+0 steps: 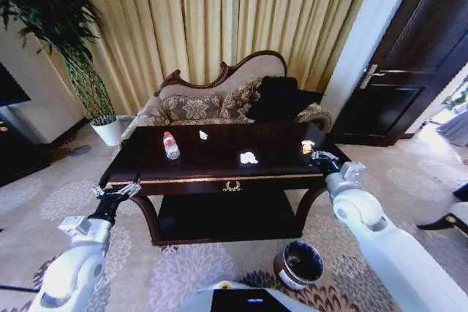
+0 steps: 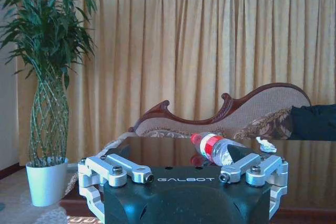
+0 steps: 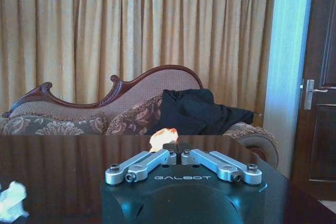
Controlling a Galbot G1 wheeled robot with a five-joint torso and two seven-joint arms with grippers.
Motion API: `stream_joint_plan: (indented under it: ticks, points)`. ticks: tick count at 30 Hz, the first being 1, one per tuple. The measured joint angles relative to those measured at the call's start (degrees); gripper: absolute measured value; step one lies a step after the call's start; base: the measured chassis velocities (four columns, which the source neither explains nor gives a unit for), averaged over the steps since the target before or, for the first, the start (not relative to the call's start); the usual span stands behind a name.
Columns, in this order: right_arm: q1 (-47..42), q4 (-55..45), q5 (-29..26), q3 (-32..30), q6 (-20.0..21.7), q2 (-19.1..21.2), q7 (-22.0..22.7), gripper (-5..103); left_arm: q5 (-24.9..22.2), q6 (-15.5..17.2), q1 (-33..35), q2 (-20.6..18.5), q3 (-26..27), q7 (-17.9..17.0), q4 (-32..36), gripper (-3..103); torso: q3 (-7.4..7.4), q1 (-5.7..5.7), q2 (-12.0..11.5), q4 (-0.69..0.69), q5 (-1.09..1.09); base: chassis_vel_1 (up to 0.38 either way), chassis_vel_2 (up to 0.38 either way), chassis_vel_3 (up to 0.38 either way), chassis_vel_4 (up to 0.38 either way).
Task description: Move to the front of the table and place the trash on the table into the trash bin.
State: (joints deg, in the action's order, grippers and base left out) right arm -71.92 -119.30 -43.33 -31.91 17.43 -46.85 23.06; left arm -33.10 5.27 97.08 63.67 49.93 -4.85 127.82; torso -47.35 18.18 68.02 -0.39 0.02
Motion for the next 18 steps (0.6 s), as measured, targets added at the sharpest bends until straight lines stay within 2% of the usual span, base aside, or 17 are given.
stream_joint_plan:
  ticks: [7,10,13,18]
  points:
    - [-1.98,0.31,2.75,0.0,-1.18,-1.6,0.02,0,0.29,-0.02,0.06,0.81,-0.24,0.04,-0.14,100,0.01,-0.02,0.01,0.01,0.0,0.074,-0.063,-0.076,0.063]
    - [-5.25,-0.34,4.25,-2.29,-0.44,-2.71,0.12,0,0.34,-0.06,-0.05,0.97,-0.29,0.08,-0.14,100,0.0,0.0,0.0,0.02,0.0,0.0,0.0,0.0,0.0]
    - [-12.58,-3.02,6.21,-8.0,2.02,-3.38,-0.93,0,-0.17,-0.09,-0.32,0.66,0.33,0.14,-0.15,100,-0.01,0.03,-0.02,-0.02,0.0,0.0,0.0,0.0,0.0]
    - [-17.59,-2.93,7.94,-11.31,3.32,-4.7,-1.96,0,-0.73,-0.2,-0.56,0.27,0.94,0.21,-0.76,100,0.0,0.02,-0.01,-0.02,-0.01,0.0,0.0,0.0,0.0]
